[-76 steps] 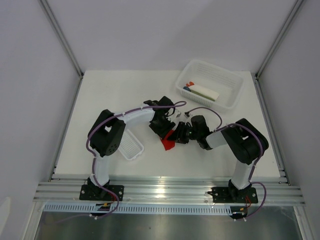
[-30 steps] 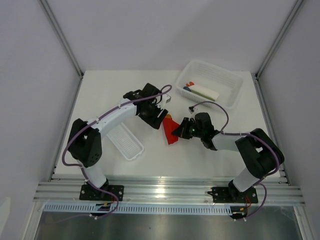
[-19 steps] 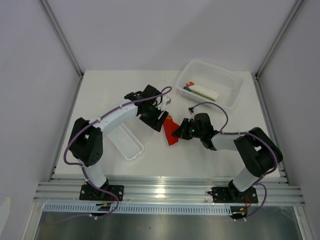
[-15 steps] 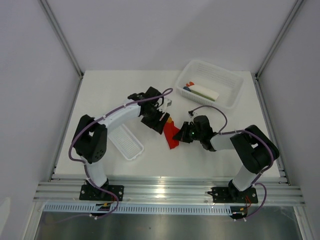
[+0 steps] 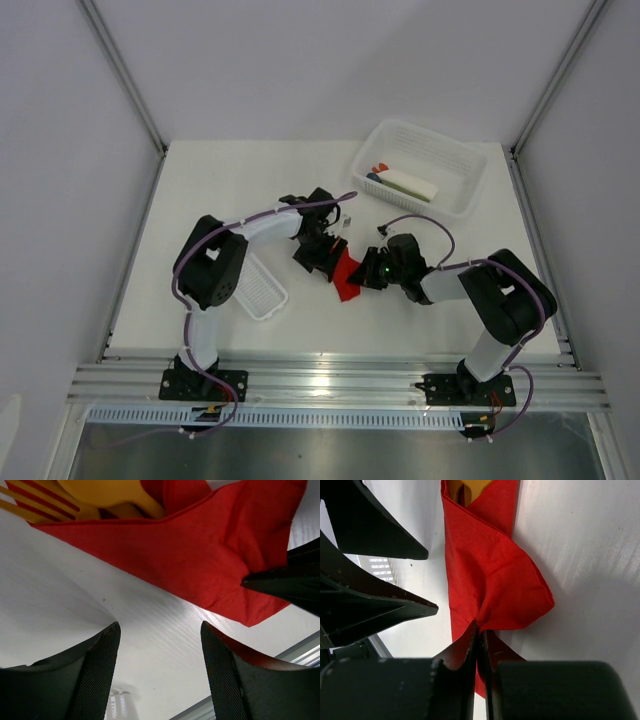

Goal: Place the utensils on the paper napkin and roll it up

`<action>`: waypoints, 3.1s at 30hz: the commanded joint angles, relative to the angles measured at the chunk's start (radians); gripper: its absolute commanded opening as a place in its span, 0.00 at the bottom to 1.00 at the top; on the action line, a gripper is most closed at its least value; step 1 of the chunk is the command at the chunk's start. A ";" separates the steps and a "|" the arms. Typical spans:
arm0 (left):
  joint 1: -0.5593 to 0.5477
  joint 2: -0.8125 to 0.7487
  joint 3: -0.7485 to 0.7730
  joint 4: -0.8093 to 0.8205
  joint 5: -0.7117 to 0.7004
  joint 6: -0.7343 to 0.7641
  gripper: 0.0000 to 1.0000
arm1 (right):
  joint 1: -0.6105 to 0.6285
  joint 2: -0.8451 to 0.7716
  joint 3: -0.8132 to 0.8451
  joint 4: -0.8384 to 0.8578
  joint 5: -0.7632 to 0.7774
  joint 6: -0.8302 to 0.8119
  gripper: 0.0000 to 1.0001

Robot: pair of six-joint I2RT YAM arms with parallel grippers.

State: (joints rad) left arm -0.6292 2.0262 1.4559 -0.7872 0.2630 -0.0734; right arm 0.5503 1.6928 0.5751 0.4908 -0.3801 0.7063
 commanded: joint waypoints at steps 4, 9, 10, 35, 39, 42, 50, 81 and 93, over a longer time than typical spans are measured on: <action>-0.006 0.019 0.049 0.031 0.025 -0.039 0.68 | -0.009 0.005 -0.004 -0.004 0.013 -0.008 0.30; -0.004 0.025 0.050 0.031 0.018 -0.035 0.67 | -0.009 0.014 0.000 -0.012 0.032 -0.013 0.49; -0.006 0.026 0.052 0.031 0.021 -0.035 0.66 | -0.009 0.022 0.002 -0.011 0.032 -0.013 0.52; -0.003 0.077 0.086 0.042 0.008 -0.016 0.52 | 0.022 0.117 0.054 -0.020 0.073 0.024 0.50; -0.003 0.086 0.095 0.045 0.013 -0.014 0.50 | 0.042 0.105 0.080 -0.066 0.130 -0.001 0.49; -0.003 0.083 0.093 0.052 0.027 -0.011 0.50 | 0.042 0.129 0.089 -0.069 0.127 0.004 0.41; 0.005 0.065 0.089 0.057 0.039 -0.006 0.53 | 0.039 0.166 0.094 -0.052 0.107 0.025 0.01; 0.129 -0.350 -0.146 0.117 -0.108 0.037 0.64 | 0.085 -0.054 0.126 -0.028 0.259 -0.421 0.00; 0.134 -0.359 -0.144 0.120 -0.120 0.046 0.64 | 0.102 -0.108 0.141 -0.034 0.294 -0.438 0.00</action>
State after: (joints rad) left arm -0.5060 1.6890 1.2720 -0.6888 0.1482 -0.0433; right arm 0.6434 1.6287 0.6796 0.4191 -0.1127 0.2970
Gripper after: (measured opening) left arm 0.640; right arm 0.011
